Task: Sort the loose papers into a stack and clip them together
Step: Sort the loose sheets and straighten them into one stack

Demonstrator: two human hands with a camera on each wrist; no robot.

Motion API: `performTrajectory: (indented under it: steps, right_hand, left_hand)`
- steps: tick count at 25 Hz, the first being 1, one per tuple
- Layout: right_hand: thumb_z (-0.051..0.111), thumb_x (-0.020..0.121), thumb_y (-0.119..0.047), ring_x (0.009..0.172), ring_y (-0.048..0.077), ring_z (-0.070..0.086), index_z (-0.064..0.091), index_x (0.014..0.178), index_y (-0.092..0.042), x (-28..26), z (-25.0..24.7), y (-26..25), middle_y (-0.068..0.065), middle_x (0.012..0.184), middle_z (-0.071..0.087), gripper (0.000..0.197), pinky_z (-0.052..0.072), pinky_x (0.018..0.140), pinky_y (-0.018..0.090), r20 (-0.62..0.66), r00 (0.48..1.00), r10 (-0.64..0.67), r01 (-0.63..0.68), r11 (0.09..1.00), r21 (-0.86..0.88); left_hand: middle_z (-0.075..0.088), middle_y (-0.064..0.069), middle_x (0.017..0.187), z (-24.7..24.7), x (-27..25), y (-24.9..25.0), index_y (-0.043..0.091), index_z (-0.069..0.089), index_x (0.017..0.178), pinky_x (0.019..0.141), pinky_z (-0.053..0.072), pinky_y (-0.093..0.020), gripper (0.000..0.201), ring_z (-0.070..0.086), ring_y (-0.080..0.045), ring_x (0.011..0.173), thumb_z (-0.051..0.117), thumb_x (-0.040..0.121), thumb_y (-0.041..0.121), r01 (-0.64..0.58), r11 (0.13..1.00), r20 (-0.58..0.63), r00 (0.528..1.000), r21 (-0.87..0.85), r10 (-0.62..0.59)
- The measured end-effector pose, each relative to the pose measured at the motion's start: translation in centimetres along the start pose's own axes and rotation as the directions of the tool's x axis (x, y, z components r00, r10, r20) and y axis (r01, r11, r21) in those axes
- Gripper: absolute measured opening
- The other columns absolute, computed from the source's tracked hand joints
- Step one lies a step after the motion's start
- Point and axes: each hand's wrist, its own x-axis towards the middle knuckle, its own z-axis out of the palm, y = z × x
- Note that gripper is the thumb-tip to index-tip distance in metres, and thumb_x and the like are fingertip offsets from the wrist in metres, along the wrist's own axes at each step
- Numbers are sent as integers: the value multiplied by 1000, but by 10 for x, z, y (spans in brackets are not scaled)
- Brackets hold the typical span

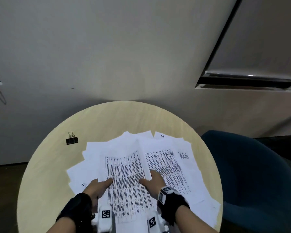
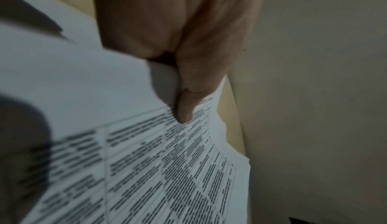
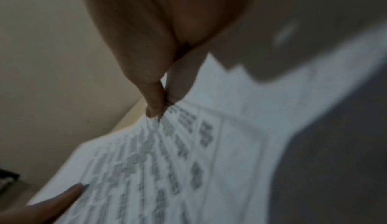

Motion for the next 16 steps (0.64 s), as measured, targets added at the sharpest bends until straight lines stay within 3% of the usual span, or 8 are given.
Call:
performTrajectory:
  steps: [2, 3, 5, 7, 10, 13, 16]
  right_hand:
    - [67, 84, -37, 74, 12, 55, 57, 94, -22, 3, 6, 21, -4, 88, 57, 21, 49, 68, 29, -58, 998, 18, -17, 1000, 15]
    - [67, 85, -35, 81, 14, 58, 57, 96, -22, 5, -1, 29, -3, 93, 58, 19, 52, 76, 33, -153, 988, 4, -5, 1000, -5]
    - [67, 86, -33, 108, 24, 58, 56, 116, -14, 16, -30, 45, 7, 115, 57, 38, 48, 94, 35, -361, 932, 15, -63, 990, -123]
    - [69, 83, -40, 128, 33, 46, 43, 136, -7, 22, -66, 65, 15, 138, 47, 67, 40, 105, 40, -426, 896, 125, -198, 972, -131]
    - [69, 72, -60, 139, 35, 33, 19, 149, -9, 30, -96, 90, 17, 152, 30, 105, 34, 109, 51, -346, 877, 333, -408, 897, -169]
    - [67, 69, -65, 134, 37, 34, 20, 148, -14, 20, -91, 101, 16, 148, 28, 105, 39, 104, 50, -340, 857, 388, -510, 739, -440]
    - [75, 69, -52, 122, 37, 43, 28, 137, -14, 17, -85, 94, 15, 131, 41, 91, 44, 91, 44, -358, 842, 404, -528, 755, -388]
  left_hand:
    - [65, -15, 79, -7, 7, -16, -10, 61, 111, 75, 42, -32, 34, 58, -25, 72, 63, 90, 16, -9, 984, -89, 996, 176, 26]
    - [63, -13, 65, -12, 6, -20, -9, 64, 94, 67, 42, -30, 23, 55, -25, 63, 62, 90, 13, -19, 969, -100, 994, 245, 45]
    - [55, -8, 50, -27, 7, -25, -1, 58, 70, 56, 38, -26, 24, 49, -21, 51, 63, 89, 11, 7, 952, -124, 992, 305, 33]
    - [59, -14, 60, -38, 4, -33, -2, 60, 77, 58, 38, -27, 20, 50, -22, 55, 65, 89, 13, 57, 955, -142, 990, 291, -15]
    - [66, -20, 89, -45, 2, -40, -2, 60, 100, 69, 43, -30, 24, 57, -29, 74, 66, 89, 19, 59, 964, -150, 988, 261, -20]
    - [64, -18, 82, -44, 7, -44, -6, 61, 101, 64, 41, -29, 30, 55, -27, 69, 66, 88, 21, 70, 965, -169, 985, 254, -27]
    - [62, -18, 77, -43, 7, -43, -7, 62, 97, 63, 39, -29, 29, 52, -26, 66, 66, 88, 20, 74, 969, -172, 985, 235, -33]
